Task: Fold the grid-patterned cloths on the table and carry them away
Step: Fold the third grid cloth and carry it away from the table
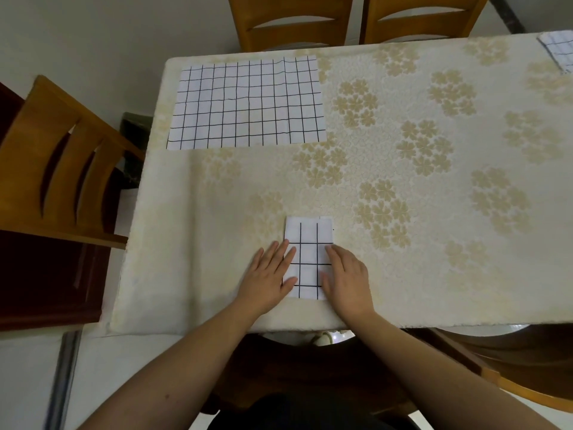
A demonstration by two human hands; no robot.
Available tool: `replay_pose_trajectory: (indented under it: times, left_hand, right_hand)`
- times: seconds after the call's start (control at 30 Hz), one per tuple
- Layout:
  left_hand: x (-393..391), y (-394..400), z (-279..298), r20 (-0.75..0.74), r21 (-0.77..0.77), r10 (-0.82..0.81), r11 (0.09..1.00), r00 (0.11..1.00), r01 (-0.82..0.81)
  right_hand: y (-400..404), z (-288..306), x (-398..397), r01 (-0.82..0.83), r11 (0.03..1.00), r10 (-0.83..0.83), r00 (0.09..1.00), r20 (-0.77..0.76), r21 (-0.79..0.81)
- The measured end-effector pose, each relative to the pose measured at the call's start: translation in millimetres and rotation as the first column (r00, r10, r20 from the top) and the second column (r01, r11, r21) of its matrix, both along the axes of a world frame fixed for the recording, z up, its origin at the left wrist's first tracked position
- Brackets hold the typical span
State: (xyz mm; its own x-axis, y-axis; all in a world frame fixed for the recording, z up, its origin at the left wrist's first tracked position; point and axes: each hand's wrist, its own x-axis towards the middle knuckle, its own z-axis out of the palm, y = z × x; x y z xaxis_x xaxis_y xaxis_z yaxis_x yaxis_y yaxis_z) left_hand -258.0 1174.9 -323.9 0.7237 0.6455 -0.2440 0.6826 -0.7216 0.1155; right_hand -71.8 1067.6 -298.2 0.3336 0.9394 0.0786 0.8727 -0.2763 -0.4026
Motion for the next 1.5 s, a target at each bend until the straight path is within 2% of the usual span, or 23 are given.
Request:
replay_pose_trajectory:
  times: [0.1,0.2,0.33,0.6,0.83,0.93,1.1,1.2,1.27,1.37,1.5]
  left_hand:
    - [0,0,-1,-0.005,-0.004,-0.013,1.0,1.0,0.013]
    - [1,0,-1,-0.003,-0.01,-0.009,1.0,1.0,0.009]
    - [0,1,-2,-0.015,-0.023,-0.012,1.0,1.0,0.011]
    - [0,2,-7,0.0,-0.034,-0.017,0.999,1.0,0.017]
    - [0,5,-2,-0.005,-0.047,-0.036,0.998,0.999,0.036]
    - [-1,7,-1,0.01,-0.022,-0.065,0.998,0.998,0.066]
    - [-6,19,5,0.005,0.0,-0.142,0.99,0.99,0.142]
    - [-9,33,8,-0.036,-0.03,-0.234,0.972,0.972,0.233]
    - [-12,44,11,-0.033,-0.04,-0.255,0.966,0.966,0.254]
    - [-16,57,17,-0.018,-0.047,-0.193,0.98,0.981,0.192]
    - [-22,54,25,0.06,-0.047,-0.025,0.999,0.998,0.028]
  right_hand:
    - [19,-7,0,-0.233,0.971,0.237,0.969,0.068,-0.059]
    - [27,-21,8,-0.322,0.923,0.341,0.938,0.059,-0.213]
    - [33,-30,27,-0.312,0.888,0.356,0.931,0.076,-0.338]
    - [66,-25,55,-0.256,0.881,0.322,0.941,0.107,-0.398]
    - [107,-7,60,-0.238,0.95,0.268,0.953,0.138,-0.204]
    - [126,5,57,-0.208,0.929,0.246,0.965,0.088,-0.306]
    - [147,18,61,-0.177,0.818,0.245,0.968,0.052,-0.547]
    - [145,20,59,-0.168,0.789,0.212,0.977,0.005,-0.591]
    - [137,22,60,-0.192,0.797,0.162,0.981,-0.103,-0.573]
    - [118,25,63,-0.18,0.818,0.021,0.959,-0.283,-0.547]
    - [91,26,67,-0.146,0.823,-0.097,0.916,-0.389,-0.549]
